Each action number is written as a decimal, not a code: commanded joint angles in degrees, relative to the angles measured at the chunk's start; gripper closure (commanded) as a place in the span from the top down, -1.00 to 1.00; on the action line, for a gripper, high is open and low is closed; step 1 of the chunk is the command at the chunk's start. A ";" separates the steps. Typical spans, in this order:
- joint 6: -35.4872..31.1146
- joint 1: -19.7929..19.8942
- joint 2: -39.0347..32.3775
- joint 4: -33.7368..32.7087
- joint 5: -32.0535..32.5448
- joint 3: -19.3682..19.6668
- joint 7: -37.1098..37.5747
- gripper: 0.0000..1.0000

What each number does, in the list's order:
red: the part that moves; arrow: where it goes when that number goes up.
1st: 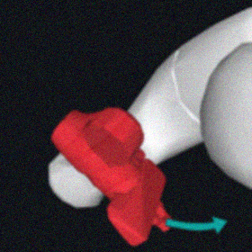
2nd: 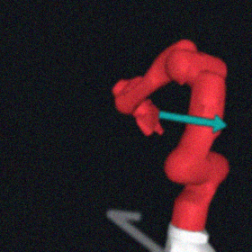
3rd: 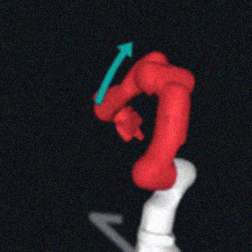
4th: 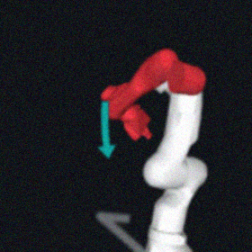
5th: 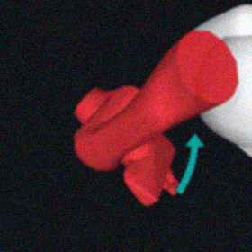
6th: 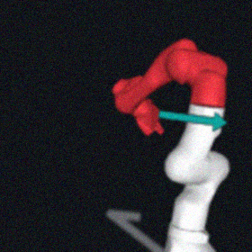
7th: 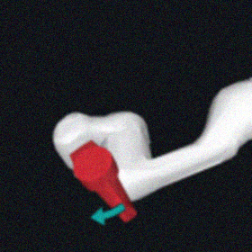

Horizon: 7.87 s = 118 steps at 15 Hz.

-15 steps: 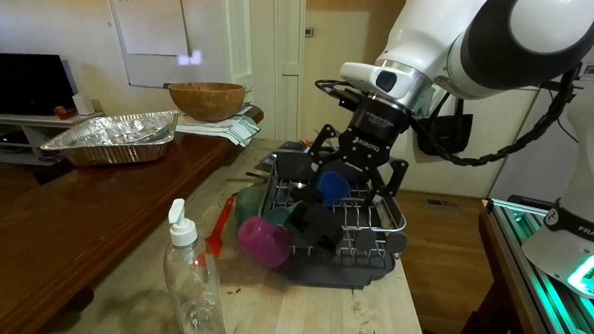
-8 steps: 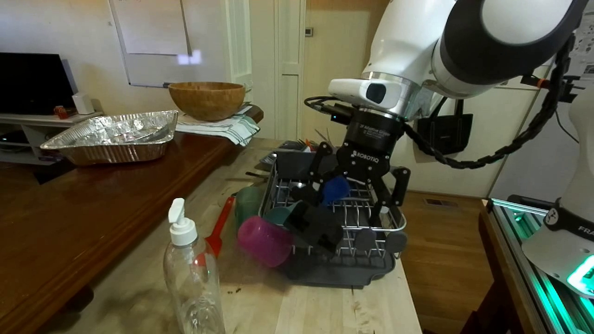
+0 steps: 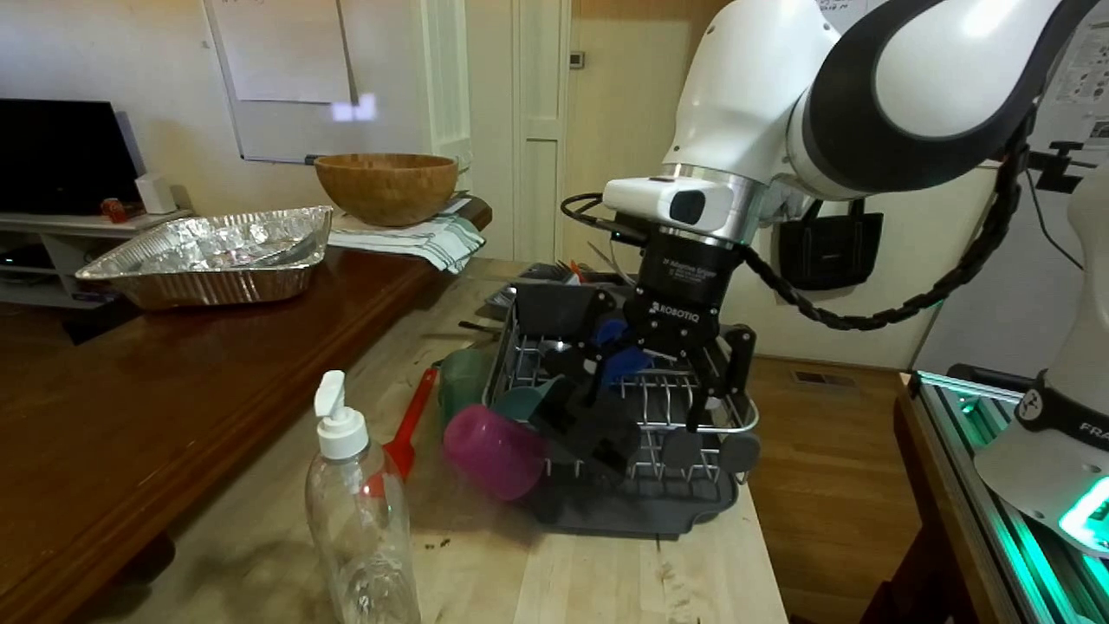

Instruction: Move the blue serving spoon to the next tray

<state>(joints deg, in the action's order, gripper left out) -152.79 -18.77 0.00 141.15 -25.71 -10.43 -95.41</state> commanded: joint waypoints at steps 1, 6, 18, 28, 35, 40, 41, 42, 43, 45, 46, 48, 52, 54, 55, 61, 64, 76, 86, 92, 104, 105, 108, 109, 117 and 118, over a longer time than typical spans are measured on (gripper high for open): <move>-0.95 1.89 -1.23 -1.14 6.48 -1.65 7.47 1.00; 0.38 2.20 -2.02 -3.06 13.66 -2.62 15.69 1.00; -4.07 2.79 -3.86 -3.68 16.07 -3.58 20.59 1.00; -5.68 3.58 -8.11 -6.87 22.70 -4.44 27.36 0.76; -4.53 4.04 -7.23 -7.28 22.31 -5.74 27.05 -0.09; -4.76 3.01 1.18 -1.08 27.49 -5.69 32.98 -0.81; -4.37 2.96 2.55 -0.26 29.28 -5.58 35.30 -0.97; -4.45 3.03 3.55 0.67 30.02 -5.57 36.31 -1.00; -4.35 2.99 4.05 1.11 30.40 -5.56 36.97 -1.00; -4.83 2.57 4.59 1.91 28.36 -5.35 36.74 -1.00; -5.11 2.30 4.76 2.27 26.90 -5.15 36.12 -0.48; -5.72 1.77 4.78 2.80 23.99 -4.74 34.68 -0.36; -6.50 1.02 3.78 2.81 21.24 -4.67 31.14 0.25; -6.26 1.30 3.50 2.64 23.88 -4.90 32.25 0.56; -6.59 1.16 3.05 2.43 23.70 -4.95 32.29 0.70; -5.89 2.45 1.37 1.03 33.55 -5.34 47.99 1.00; -5.43 1.88 1.83 1.23 31.63 -5.20 45.36 1.00; -2.82 2.62 -2.91 -5.08 40.62 -5.25 48.39 1.00; -3.76 3.45 -8.08 -7.98 37.67 -6.55 47.37 1.00; -4.05 5.01 -10.50 -9.09 37.95 -6.12 47.11 1.00; -3.14 7.70 -11.47 -10.01 32.53 -8.65 41.89 -0.21; -2.45 8.12 -10.92 -9.79 30.83 -9.27 39.96 -0.21; 2.71 7.70 -6.51 -8.19 30.85 -9.32 37.44 -0.22; 4.38 7.10 -5.11 -7.85 32.48 -8.85 37.16 -0.22; 14.56 3.08 7.14 -4.70 34.66 -8.37 32.70 -0.22; 15.80 2.57 8.96 -3.89 35.32 -8.22 31.25 -0.22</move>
<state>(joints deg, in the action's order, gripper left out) -139.97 -14.75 1.84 133.30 8.29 -19.32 -61.37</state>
